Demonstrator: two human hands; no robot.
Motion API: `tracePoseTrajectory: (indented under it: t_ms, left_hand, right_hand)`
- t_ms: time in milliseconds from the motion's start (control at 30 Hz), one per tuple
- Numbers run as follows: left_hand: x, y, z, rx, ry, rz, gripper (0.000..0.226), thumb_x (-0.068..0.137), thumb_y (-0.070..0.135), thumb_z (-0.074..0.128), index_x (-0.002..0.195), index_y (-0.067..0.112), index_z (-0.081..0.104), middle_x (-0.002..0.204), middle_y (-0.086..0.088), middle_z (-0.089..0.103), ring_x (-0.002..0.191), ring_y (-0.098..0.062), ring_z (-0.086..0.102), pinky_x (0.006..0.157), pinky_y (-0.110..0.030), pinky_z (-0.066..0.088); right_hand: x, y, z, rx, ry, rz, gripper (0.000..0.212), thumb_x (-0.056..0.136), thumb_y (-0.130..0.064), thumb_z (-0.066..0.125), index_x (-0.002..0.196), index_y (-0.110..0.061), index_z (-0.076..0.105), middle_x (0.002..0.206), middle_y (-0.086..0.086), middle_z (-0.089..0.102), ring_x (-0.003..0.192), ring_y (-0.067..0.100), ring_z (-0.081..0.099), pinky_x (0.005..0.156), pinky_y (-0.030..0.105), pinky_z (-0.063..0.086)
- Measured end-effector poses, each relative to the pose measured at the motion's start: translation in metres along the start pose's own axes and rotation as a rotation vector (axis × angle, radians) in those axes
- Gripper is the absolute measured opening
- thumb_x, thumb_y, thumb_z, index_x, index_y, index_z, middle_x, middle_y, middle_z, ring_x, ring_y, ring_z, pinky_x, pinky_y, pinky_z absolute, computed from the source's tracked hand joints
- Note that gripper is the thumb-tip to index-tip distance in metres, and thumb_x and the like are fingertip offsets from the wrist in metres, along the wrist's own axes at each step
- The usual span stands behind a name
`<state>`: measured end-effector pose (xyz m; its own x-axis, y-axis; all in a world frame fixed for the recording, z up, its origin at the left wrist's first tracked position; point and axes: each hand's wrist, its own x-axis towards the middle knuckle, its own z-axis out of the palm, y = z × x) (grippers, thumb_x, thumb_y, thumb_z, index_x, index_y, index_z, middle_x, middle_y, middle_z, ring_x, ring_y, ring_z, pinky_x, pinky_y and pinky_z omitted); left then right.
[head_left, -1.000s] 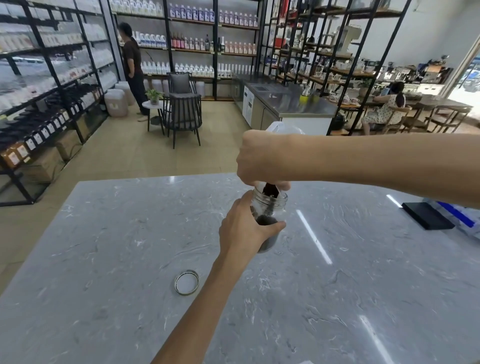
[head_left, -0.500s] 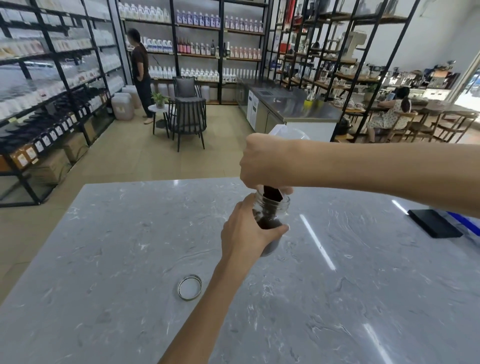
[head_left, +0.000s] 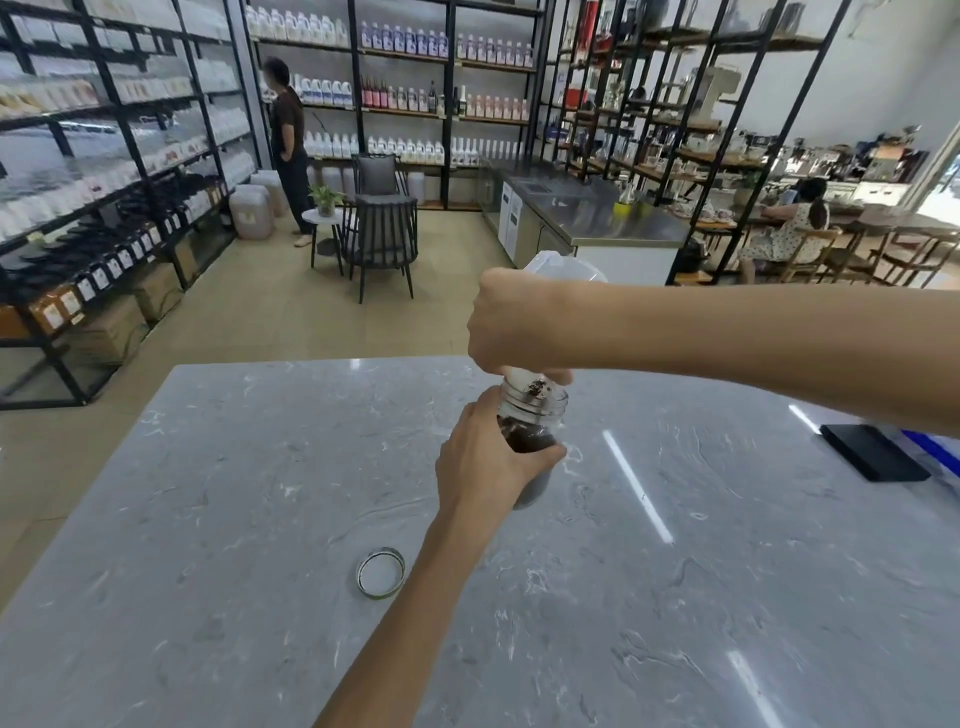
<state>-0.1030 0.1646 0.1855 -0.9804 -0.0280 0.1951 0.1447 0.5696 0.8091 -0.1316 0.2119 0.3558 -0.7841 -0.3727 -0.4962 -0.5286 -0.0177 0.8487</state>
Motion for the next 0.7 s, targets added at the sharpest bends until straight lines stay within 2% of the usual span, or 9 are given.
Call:
tracePoseTrajectory:
  t_ms: [33, 100, 167, 233, 333, 367, 433, 533, 700]
  left_hand:
    - [0.000, -0.001, 0.000, 0.010, -0.001, 0.000, 0.075, 0.064, 0.054, 0.088, 0.127, 0.031, 0.055, 0.118, 0.006, 0.065, 0.108, -0.022, 0.064, 0.083, -0.037, 0.050]
    - [-0.001, -0.002, -0.001, 0.005, 0.007, -0.004, 0.078, 0.064, 0.055, 0.088, 0.129, 0.030, 0.053, 0.119, 0.006, 0.064, 0.108, -0.022, 0.064, 0.085, -0.040, 0.052]
    - [0.000, -0.001, -0.001, 0.000, 0.008, -0.001, 0.079, 0.064, 0.056, 0.088, 0.129, 0.030, 0.053, 0.120, 0.005, 0.064, 0.109, -0.022, 0.064, 0.086, -0.040, 0.053]
    - [0.002, -0.001, 0.000, 0.016, -0.005, -0.009, 0.077, 0.064, 0.054, 0.089, 0.129, 0.030, 0.054, 0.120, 0.004, 0.065, 0.110, -0.023, 0.064, 0.086, -0.041, 0.053]
    - [0.004, -0.002, -0.001, 0.002, -0.013, -0.029, 0.077, 0.065, 0.054, 0.089, 0.129, 0.029, 0.054, 0.120, 0.004, 0.065, 0.110, -0.023, 0.064, 0.088, -0.041, 0.053]
    - [0.005, -0.003, 0.000, 0.000, -0.013, -0.031, 0.076, 0.065, 0.054, 0.089, 0.128, 0.029, 0.054, 0.119, 0.004, 0.065, 0.110, -0.023, 0.064, 0.087, -0.042, 0.054]
    - [0.007, -0.005, 0.000, 0.015, -0.018, -0.029, 0.074, 0.066, 0.054, 0.088, 0.127, 0.029, 0.055, 0.117, 0.004, 0.066, 0.109, -0.023, 0.064, 0.086, -0.041, 0.054]
    - [0.013, -0.002, -0.003, 0.032, 0.001, -0.025, 0.074, 0.066, 0.054, 0.088, 0.128, 0.030, 0.055, 0.118, 0.004, 0.066, 0.108, -0.023, 0.064, 0.085, -0.040, 0.053]
    - [0.016, 0.000, -0.006, 0.048, 0.013, -0.011, 0.074, 0.065, 0.056, 0.088, 0.125, 0.031, 0.055, 0.116, 0.005, 0.066, 0.106, -0.021, 0.065, 0.078, -0.035, 0.050]
  right_hand:
    - [0.004, -0.005, 0.003, -0.001, 0.005, -0.012, 0.031, 0.076, -0.047, 0.080, 0.100, -0.033, 0.064, 0.067, -0.012, 0.045, 0.068, 0.012, 0.049, 0.054, 0.025, 0.025]
    - [0.006, -0.011, 0.006, -0.003, -0.013, 0.085, 0.026, 0.081, -0.033, 0.078, 0.073, -0.023, 0.055, 0.063, -0.008, 0.041, 0.057, 0.011, 0.042, 0.049, 0.026, 0.021]
    - [0.009, -0.013, 0.008, -0.028, -0.060, 0.091, 0.034, 0.081, -0.029, 0.077, 0.065, -0.021, 0.048, 0.060, -0.007, 0.041, 0.052, 0.010, 0.037, 0.047, 0.024, 0.018]
    - [0.008, -0.012, 0.005, 0.003, -0.036, 0.035, 0.033, 0.072, -0.045, 0.082, 0.075, -0.023, 0.058, 0.063, -0.009, 0.046, 0.056, 0.011, 0.046, 0.047, 0.024, 0.022]
    - [0.009, -0.006, 0.005, 0.016, 0.037, 0.020, 0.034, 0.069, -0.050, 0.084, 0.085, -0.029, 0.063, 0.074, -0.012, 0.055, 0.061, 0.010, 0.046, 0.052, 0.024, 0.027]
    - [0.014, -0.001, 0.006, 0.051, 0.053, 0.008, 0.044, 0.068, -0.054, 0.083, 0.103, -0.033, 0.064, 0.087, -0.013, 0.060, 0.069, 0.013, 0.048, 0.058, 0.026, 0.032]
    - [0.014, 0.014, 0.009, 0.138, 0.073, -0.019, 0.073, 0.066, -0.058, 0.083, 0.131, -0.040, 0.053, 0.108, -0.012, 0.062, 0.088, 0.020, 0.053, 0.073, 0.030, 0.041]
    - [0.012, 0.023, 0.002, 0.170, 0.098, 0.013, 0.079, 0.066, -0.057, 0.083, 0.136, -0.041, 0.049, 0.108, -0.010, 0.060, 0.103, 0.022, 0.059, 0.074, 0.031, 0.038]
    - [0.016, 0.015, 0.006, 0.136, 0.094, -0.010, 0.075, 0.069, -0.055, 0.083, 0.135, -0.038, 0.051, 0.113, -0.011, 0.064, 0.104, 0.019, 0.060, 0.075, 0.029, 0.039]
